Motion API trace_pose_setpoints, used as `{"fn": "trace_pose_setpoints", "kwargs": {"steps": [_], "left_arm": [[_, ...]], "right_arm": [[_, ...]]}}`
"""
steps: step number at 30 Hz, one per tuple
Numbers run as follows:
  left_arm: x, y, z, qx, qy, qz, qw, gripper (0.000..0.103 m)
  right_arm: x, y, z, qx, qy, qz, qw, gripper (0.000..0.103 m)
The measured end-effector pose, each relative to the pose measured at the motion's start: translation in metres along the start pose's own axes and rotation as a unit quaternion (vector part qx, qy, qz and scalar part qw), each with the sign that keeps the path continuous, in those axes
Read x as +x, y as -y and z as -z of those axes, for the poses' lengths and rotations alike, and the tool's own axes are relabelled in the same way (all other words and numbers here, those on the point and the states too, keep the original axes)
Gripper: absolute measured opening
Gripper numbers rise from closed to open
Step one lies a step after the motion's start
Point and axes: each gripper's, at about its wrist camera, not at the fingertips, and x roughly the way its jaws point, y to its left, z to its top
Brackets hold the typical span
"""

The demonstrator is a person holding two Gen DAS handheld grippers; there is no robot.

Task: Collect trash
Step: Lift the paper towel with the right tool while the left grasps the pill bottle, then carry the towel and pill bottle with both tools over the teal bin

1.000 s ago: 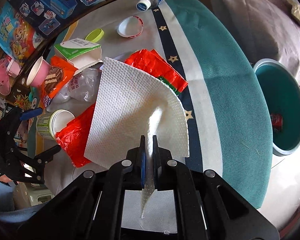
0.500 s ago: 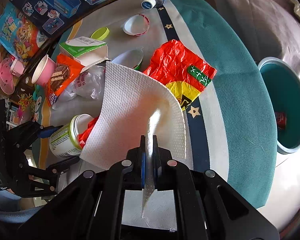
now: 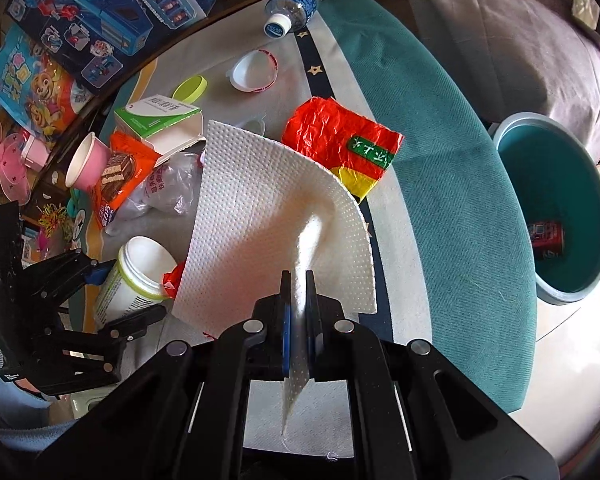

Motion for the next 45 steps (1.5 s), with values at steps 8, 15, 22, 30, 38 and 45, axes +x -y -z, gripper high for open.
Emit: {"fn": "trace_pose_setpoints", "kwargs": {"steps": [8, 15, 22, 30, 38, 45], "left_arm": [[-0.055, 0.004, -0.019, -0.042, 0.065, -0.018, 0.9969, 0.055], [-0.058, 0.025, -0.069, -0.056, 0.091, 0.015, 0.9942, 0.055], [-0.031, 0.072, -0.116, -0.014, 0.086, 0.041, 0.9954, 0.055], [0.005, 0.122, -0.163, 0.03, 0.06, 0.068, 0.9954, 0.055], [0.054, 0.169, -0.209, 0.058, 0.027, 0.09, 0.9938, 0.055], [0.097, 0.201, -0.235, 0.078, -0.006, 0.105, 0.9914, 0.055]], "right_arm": [[-0.023, 0.009, -0.007, 0.007, 0.03, -0.012, 0.999, 0.006], [-0.058, 0.043, -0.017, 0.041, 0.077, -0.005, 0.996, 0.006], [-0.094, 0.107, -0.019, 0.101, 0.123, 0.017, 0.987, 0.006], [-0.118, 0.183, -0.014, 0.168, 0.157, 0.045, 0.972, 0.006], [-0.115, 0.246, -0.011, 0.219, 0.157, 0.064, 0.961, 0.006], [-0.105, 0.286, -0.007, 0.255, 0.144, 0.073, 0.954, 0.006]]}}
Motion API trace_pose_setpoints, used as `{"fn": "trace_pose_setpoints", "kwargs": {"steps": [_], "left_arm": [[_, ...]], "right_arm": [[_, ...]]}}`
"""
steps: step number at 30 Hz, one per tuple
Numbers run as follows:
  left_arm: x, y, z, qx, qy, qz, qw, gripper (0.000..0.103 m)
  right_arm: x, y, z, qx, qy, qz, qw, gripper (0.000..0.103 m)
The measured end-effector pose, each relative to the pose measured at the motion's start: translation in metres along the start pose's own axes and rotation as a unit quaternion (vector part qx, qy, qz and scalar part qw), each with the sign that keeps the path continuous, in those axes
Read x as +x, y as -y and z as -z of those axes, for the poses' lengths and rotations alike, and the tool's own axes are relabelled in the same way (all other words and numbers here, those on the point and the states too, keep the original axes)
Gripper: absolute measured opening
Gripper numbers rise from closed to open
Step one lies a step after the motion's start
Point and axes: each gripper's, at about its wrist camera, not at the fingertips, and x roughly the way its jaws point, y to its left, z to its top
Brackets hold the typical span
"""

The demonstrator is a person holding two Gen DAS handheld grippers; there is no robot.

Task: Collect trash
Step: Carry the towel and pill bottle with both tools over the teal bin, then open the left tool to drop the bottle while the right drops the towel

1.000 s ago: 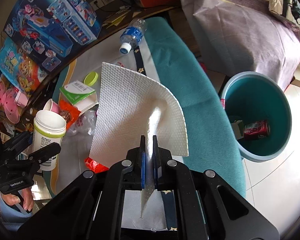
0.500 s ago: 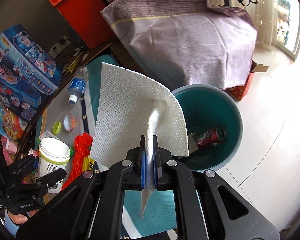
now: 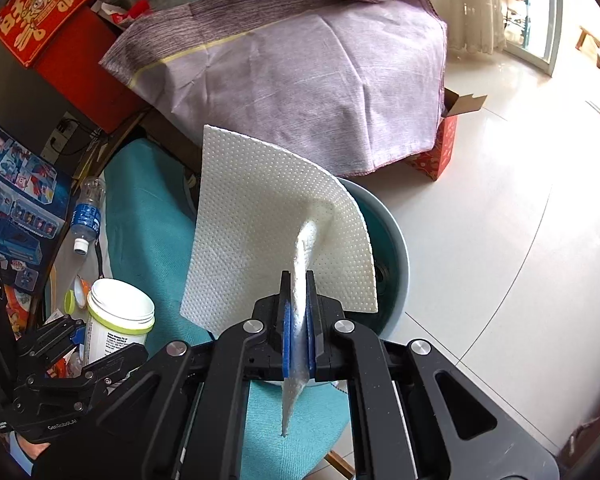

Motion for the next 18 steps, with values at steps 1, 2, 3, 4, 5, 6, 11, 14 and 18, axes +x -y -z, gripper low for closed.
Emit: {"fn": "trace_pose_setpoints", "kwargs": {"steps": [1, 2, 3, 4, 5, 6, 11, 14, 18], "left_arm": [[0.007, 0.001, -0.004, 0.002, -0.004, 0.002, 1.0, 0.055], [0.013, 0.002, -0.008, 0.003, -0.008, 0.002, 1.0, 0.055], [0.019, 0.003, -0.011, 0.003, -0.012, 0.003, 0.9999, 0.055], [0.025, 0.003, -0.014, 0.003, -0.016, 0.004, 0.9999, 0.055], [0.031, 0.003, -0.017, 0.002, -0.018, 0.003, 0.9998, 0.055], [0.035, 0.003, -0.02, 0.001, -0.02, 0.0, 0.9998, 0.056], [0.051, -0.004, -0.034, -0.018, -0.023, -0.007, 0.9996, 0.061], [0.053, -0.002, -0.035, -0.019, -0.026, -0.002, 0.9995, 0.065], [0.051, -0.001, -0.028, -0.022, -0.029, -0.001, 0.9994, 0.069]], "right_arm": [[0.003, 0.004, -0.001, 0.003, -0.002, 0.002, 1.0, 0.006], [0.006, 0.007, -0.003, 0.005, -0.004, 0.004, 1.0, 0.006], [0.008, 0.01, -0.004, 0.008, -0.007, 0.006, 1.0, 0.006], [0.011, 0.013, -0.004, 0.011, -0.009, 0.008, 1.0, 0.006], [0.013, 0.015, -0.005, 0.014, -0.011, 0.009, 1.0, 0.006], [0.015, 0.017, -0.006, 0.016, -0.013, 0.011, 1.0, 0.006], [0.022, 0.024, -0.01, 0.019, -0.022, 0.02, 0.999, 0.006], [0.025, 0.026, -0.011, 0.018, -0.026, 0.024, 0.999, 0.006], [0.03, 0.023, -0.011, 0.014, -0.032, 0.024, 0.999, 0.006]]}}
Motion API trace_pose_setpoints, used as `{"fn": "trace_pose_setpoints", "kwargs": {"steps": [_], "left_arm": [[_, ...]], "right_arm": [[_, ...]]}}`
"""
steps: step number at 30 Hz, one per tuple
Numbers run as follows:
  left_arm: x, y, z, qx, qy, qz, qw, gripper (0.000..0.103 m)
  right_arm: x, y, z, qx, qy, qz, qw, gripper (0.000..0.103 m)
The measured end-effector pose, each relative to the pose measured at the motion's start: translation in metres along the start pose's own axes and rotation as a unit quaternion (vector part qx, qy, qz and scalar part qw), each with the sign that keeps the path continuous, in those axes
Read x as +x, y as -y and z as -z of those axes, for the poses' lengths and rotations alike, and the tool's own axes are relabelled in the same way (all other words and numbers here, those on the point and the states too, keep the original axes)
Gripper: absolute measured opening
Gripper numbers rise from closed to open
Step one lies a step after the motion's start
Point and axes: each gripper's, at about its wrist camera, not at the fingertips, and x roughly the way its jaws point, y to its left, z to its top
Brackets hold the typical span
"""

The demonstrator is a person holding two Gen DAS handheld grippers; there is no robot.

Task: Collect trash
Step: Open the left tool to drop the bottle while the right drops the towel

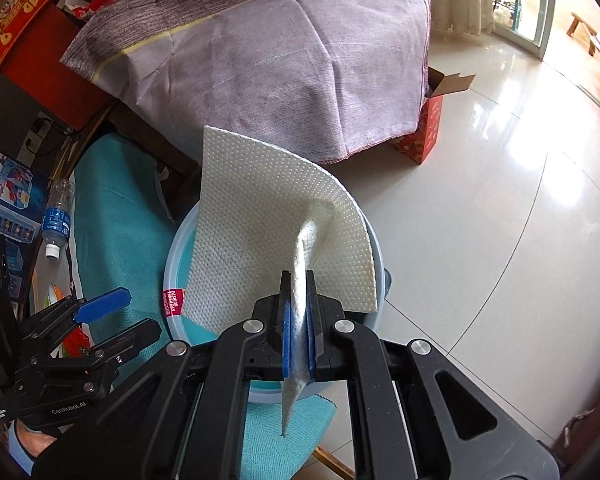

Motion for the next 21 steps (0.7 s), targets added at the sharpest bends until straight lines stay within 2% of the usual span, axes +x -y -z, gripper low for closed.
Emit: {"fn": "trace_pose_setpoints", "kwargs": {"steps": [12, 14, 17, 19, 20, 21], "left_arm": [[-0.015, -0.013, 0.011, -0.033, 0.012, 0.001, 0.9994, 0.078], [-0.016, -0.015, 0.013, -0.036, 0.011, 0.0, 0.9993, 0.084], [-0.02, -0.017, 0.014, -0.038, 0.016, -0.003, 0.9991, 0.085], [-0.022, -0.018, 0.014, -0.041, 0.017, 0.0, 0.999, 0.085], [-0.023, -0.019, 0.015, -0.042, 0.018, 0.001, 0.999, 0.085], [-0.023, -0.019, 0.013, -0.043, 0.018, 0.002, 0.9989, 0.086]], "right_arm": [[0.009, -0.014, 0.001, -0.013, -0.01, 0.002, 1.0, 0.006], [0.011, -0.016, 0.002, -0.015, -0.013, 0.003, 1.0, 0.006], [0.016, -0.018, 0.001, -0.018, -0.017, 0.007, 1.0, 0.007], [0.021, -0.021, 0.0, -0.022, -0.023, 0.011, 0.999, 0.01], [0.024, -0.022, 0.0, -0.023, -0.026, 0.013, 0.999, 0.016], [0.025, -0.024, 0.0, -0.025, -0.027, 0.015, 0.999, 0.031]]}}
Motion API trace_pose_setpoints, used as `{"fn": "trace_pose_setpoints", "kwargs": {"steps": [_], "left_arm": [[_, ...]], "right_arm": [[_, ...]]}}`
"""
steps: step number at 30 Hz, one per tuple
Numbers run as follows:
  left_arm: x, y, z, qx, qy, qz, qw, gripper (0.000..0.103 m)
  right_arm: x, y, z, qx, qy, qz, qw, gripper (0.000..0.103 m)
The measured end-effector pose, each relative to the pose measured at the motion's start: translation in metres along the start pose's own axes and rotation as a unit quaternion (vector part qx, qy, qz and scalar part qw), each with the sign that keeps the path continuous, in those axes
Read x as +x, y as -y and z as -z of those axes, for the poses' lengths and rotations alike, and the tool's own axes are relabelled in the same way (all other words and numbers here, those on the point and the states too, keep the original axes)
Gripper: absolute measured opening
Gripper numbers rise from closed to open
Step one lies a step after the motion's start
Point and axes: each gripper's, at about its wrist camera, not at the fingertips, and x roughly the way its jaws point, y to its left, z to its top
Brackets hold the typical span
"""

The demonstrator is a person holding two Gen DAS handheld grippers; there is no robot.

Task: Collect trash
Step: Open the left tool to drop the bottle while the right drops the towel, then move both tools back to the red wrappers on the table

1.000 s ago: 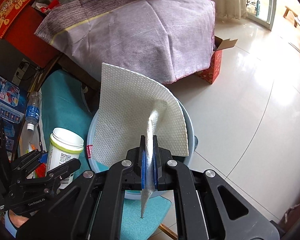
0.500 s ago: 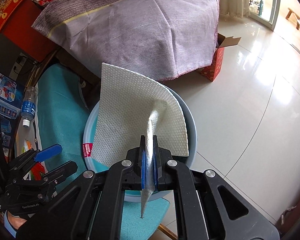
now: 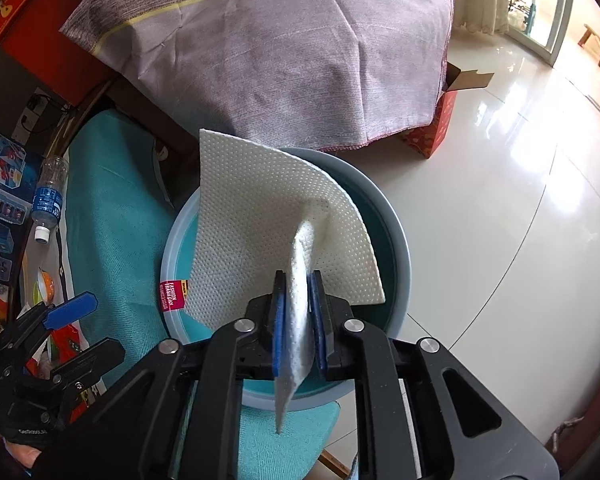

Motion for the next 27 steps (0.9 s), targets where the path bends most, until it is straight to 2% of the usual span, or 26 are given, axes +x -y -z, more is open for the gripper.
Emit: {"fn": "trace_pose_setpoints", "kwargs": {"steps": [2, 9, 17, 20, 27], "left_arm": [[-0.001, 0.001, 0.001, -0.002, 0.001, 0.002, 1.0, 0.087], [-0.004, -0.004, 0.006, -0.005, -0.004, 0.003, 1.0, 0.089], [-0.012, -0.008, 0.017, -0.011, 0.005, 0.007, 0.9999, 0.093], [-0.017, -0.009, 0.023, -0.014, 0.005, 0.007, 0.9999, 0.094], [-0.035, -0.028, 0.043, -0.035, 0.016, 0.004, 0.9993, 0.096]], "right_arm": [[0.001, -0.004, 0.001, -0.006, 0.002, 0.007, 1.0, 0.054], [0.0, -0.005, 0.002, -0.001, -0.003, 0.008, 1.0, 0.075], [-0.003, -0.007, 0.009, 0.006, -0.015, 0.015, 1.0, 0.079], [-0.005, -0.011, 0.012, 0.007, -0.021, 0.017, 1.0, 0.084], [-0.01, -0.032, 0.024, -0.004, -0.032, 0.011, 0.999, 0.084]]}}
